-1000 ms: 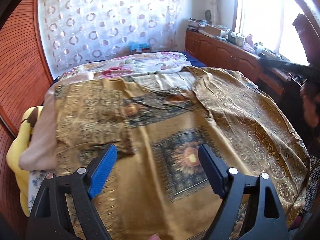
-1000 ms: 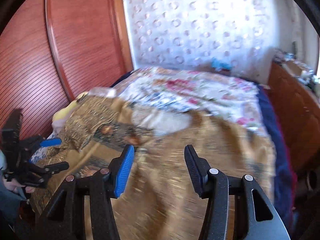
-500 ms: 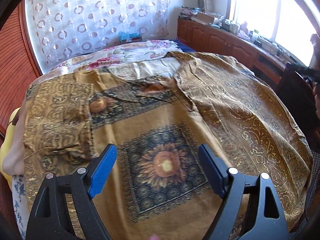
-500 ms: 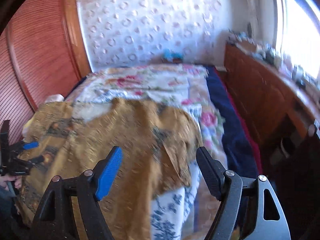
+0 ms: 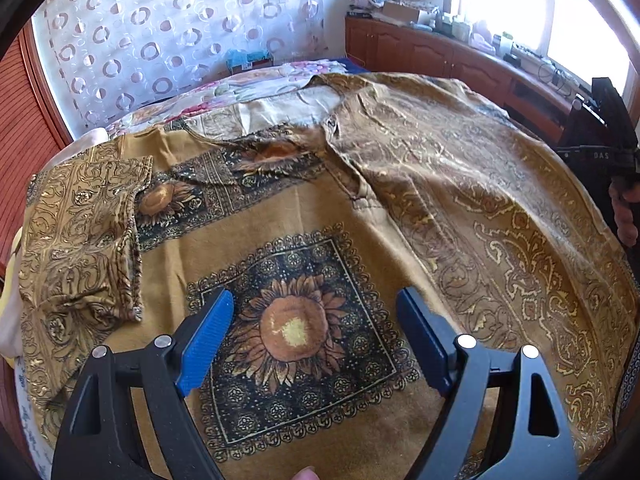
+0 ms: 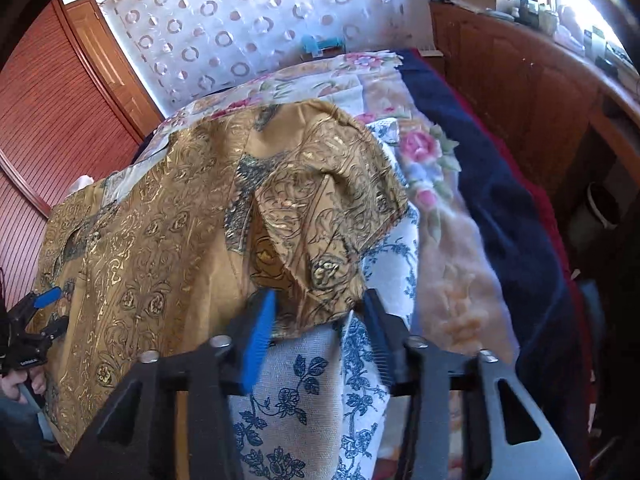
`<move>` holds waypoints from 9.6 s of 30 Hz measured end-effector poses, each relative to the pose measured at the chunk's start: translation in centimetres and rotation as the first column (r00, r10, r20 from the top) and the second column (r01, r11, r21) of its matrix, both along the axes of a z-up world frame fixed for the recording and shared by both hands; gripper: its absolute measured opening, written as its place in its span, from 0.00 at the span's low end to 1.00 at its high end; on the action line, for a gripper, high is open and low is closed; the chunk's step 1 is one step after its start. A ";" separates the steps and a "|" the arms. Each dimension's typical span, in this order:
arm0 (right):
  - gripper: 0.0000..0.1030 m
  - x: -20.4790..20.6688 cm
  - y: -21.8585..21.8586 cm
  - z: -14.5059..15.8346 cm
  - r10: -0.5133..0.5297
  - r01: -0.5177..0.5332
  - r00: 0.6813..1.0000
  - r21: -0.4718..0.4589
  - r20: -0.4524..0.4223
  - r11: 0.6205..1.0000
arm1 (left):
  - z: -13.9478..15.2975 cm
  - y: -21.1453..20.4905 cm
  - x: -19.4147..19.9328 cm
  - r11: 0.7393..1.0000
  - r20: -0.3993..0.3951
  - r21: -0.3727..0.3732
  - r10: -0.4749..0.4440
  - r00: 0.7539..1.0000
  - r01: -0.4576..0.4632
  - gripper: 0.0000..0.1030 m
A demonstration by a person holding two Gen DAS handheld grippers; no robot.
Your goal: Fold small clothes
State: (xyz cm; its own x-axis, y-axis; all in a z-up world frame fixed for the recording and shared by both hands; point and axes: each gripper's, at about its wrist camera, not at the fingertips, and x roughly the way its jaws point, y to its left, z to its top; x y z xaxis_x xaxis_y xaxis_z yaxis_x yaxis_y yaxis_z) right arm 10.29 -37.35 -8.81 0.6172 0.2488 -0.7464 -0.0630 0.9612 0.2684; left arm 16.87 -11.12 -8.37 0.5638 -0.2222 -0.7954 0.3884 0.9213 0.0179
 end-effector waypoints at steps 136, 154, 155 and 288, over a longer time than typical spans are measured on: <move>0.73 14.1 9.2 5.2 0.049 -0.029 0.995 -0.211 0.092 0.977 | 4.8 21.3 9.6 0.941 0.037 -0.131 0.320 0.947 -0.313 0.76; 0.73 15.4 10.5 3.9 0.067 -0.051 0.996 -0.258 0.055 0.965 | 2.8 23.7 14.9 0.915 -0.056 -0.161 0.366 0.929 -0.370 0.54; 0.73 15.4 10.4 3.8 0.068 -0.052 0.996 -0.256 0.056 0.965 | 2.7 23.7 15.1 0.913 -0.062 -0.164 0.369 0.927 -0.374 0.54; 0.52 -14.6 4.9 1.3 0.156 -0.138 0.986 -0.226 0.061 0.964 | 6.2 23.4 -6.8 0.948 0.049 -0.167 0.284 0.958 -0.272 0.66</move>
